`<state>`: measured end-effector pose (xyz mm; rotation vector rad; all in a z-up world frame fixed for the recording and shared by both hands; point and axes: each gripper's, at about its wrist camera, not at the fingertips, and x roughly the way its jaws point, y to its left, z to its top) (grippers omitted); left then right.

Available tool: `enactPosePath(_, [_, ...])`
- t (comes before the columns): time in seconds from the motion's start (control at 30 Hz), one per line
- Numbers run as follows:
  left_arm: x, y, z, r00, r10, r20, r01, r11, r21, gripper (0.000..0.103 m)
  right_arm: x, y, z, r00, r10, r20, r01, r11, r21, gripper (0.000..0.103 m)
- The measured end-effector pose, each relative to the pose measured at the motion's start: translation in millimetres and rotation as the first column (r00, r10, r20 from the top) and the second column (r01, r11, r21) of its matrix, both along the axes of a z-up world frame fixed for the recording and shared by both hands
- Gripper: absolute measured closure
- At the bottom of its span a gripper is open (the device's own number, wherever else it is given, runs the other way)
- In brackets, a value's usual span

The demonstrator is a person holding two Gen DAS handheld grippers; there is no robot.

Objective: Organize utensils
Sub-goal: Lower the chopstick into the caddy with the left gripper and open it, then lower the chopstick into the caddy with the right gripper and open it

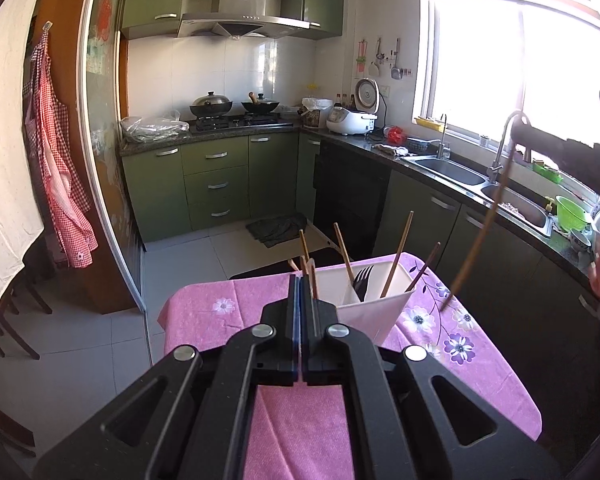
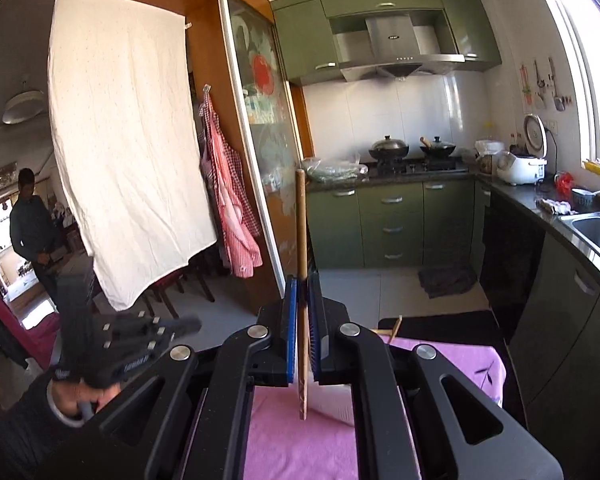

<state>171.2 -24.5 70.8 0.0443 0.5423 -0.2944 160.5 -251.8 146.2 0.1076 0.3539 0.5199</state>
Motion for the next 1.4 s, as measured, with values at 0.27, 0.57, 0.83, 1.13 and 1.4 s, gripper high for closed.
enactPosePath(0.27, [-4,46,-22,0.999,0.028,-0.043,-0.03,0.999,-0.032,0.103,73,29,-20,0.993,-0.103,-0.061,0.099,0.992,-0.076,0.097])
enactPosePath(0.57, [0,60,-32,0.997,0.035,-0.065,-0.039,0.997,-0.061,0.103,107,39,-59,0.979,-0.144,-0.145,0.122,0.981,-0.147,0.097])
enactPosePath(0.83, [-11,50,-24,0.999,0.014,-0.045,-0.016,0.998,-0.054,0.103,114,47,-84,0.971,-0.138,-0.197,0.099,0.975,-0.197,0.095])
enactPosePath(1.13, [-26,41,-13,1.0,0.005,-0.02,-0.005,0.999,-0.039,0.103,74,40,-61,0.987,-0.094,-0.128,0.074,0.986,-0.152,0.09])
enactPosePath(1.4, [-41,36,-6,1.0,-0.004,0.006,0.004,0.999,-0.042,0.103,2,22,-50,0.996,-0.068,-0.054,0.06,0.989,-0.138,0.086])
